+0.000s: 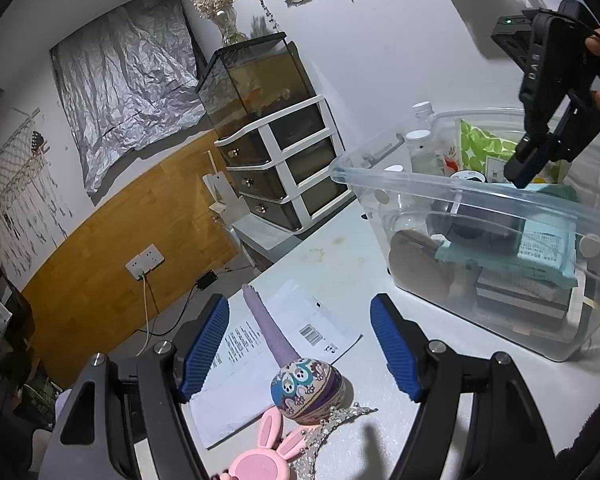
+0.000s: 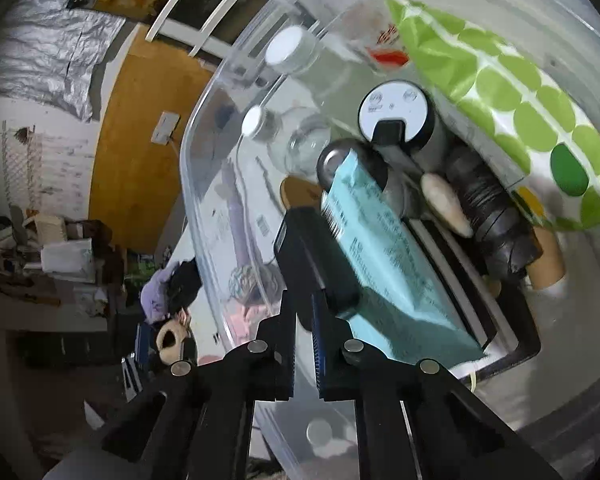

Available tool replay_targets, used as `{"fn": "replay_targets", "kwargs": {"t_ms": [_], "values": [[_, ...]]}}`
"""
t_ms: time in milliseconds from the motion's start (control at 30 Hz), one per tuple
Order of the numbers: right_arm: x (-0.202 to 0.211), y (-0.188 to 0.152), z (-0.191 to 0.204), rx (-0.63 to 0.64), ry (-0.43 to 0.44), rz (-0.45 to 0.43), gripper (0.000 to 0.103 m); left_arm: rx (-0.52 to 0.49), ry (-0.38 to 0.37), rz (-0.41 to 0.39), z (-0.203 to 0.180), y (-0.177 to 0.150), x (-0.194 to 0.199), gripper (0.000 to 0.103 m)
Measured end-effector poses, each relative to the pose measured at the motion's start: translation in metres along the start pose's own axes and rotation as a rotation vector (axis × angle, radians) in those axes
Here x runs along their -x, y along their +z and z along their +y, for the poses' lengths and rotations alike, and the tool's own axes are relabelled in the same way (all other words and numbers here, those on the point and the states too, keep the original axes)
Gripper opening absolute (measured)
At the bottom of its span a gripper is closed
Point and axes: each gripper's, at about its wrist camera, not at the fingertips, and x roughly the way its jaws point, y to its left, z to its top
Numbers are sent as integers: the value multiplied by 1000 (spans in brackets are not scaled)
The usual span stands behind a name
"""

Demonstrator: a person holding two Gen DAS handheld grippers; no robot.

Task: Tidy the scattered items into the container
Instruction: 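Lower the black case into the container and open the right gripper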

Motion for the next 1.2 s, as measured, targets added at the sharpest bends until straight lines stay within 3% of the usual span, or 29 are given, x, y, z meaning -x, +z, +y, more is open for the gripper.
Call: {"fn": "replay_targets", "kwargs": {"t_ms": [400, 533, 1200], "values": [[-39, -10, 14, 149, -151, 146, 5, -7, 4, -3, -1, -1, 4, 73], [-50, -3, 6, 97, -127, 171, 5, 11, 5, 10, 3, -1, -1, 73], [-87, 53, 16, 49, -106, 132, 5, 20, 13, 13, 7, -1, -5, 73]]}}
